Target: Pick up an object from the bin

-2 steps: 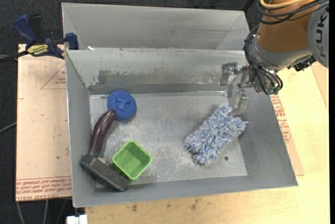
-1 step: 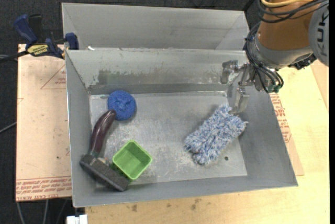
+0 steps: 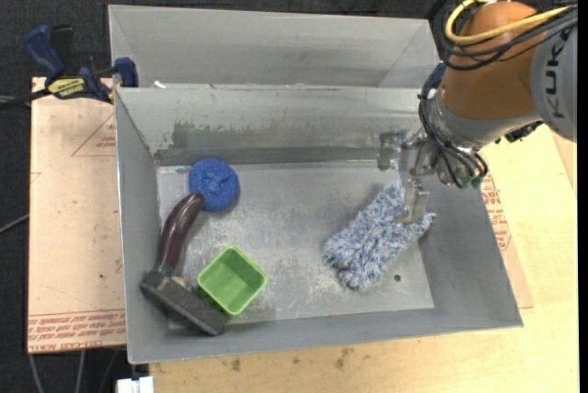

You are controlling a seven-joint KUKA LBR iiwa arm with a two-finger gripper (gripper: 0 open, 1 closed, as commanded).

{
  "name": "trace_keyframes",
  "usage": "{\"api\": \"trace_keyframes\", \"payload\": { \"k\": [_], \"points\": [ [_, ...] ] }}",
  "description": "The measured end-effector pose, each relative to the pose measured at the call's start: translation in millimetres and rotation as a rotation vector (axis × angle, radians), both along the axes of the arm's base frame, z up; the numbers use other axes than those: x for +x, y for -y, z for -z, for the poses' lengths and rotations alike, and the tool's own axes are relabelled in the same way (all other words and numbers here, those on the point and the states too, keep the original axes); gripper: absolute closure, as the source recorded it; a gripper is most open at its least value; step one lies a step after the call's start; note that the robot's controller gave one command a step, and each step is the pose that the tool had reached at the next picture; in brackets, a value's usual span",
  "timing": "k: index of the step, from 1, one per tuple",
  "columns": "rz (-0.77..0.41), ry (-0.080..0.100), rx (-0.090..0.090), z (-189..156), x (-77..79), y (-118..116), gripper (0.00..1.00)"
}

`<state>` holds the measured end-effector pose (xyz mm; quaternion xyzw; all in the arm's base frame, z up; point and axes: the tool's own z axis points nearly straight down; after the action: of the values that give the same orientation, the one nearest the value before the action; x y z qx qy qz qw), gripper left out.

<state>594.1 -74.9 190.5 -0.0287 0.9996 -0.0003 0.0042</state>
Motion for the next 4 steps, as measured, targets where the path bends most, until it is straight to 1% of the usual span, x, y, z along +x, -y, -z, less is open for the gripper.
{"api": "trace_keyframes", "payload": {
  "k": [1, 2, 3, 4],
  "points": [
    [-0.162, -0.007, 0.001, 56.2, -27.5, 3.3, 1.00],
    [-0.164, -0.007, 0.001, 56.2, -27.5, 2.9, 0.00],
    [-0.164, -0.007, 0.001, 56.2, -27.5, 2.9, 0.00],
    [-0.217, -0.002, -0.001, 65.3, -27.4, 1.6, 0.00]
  ]
}}
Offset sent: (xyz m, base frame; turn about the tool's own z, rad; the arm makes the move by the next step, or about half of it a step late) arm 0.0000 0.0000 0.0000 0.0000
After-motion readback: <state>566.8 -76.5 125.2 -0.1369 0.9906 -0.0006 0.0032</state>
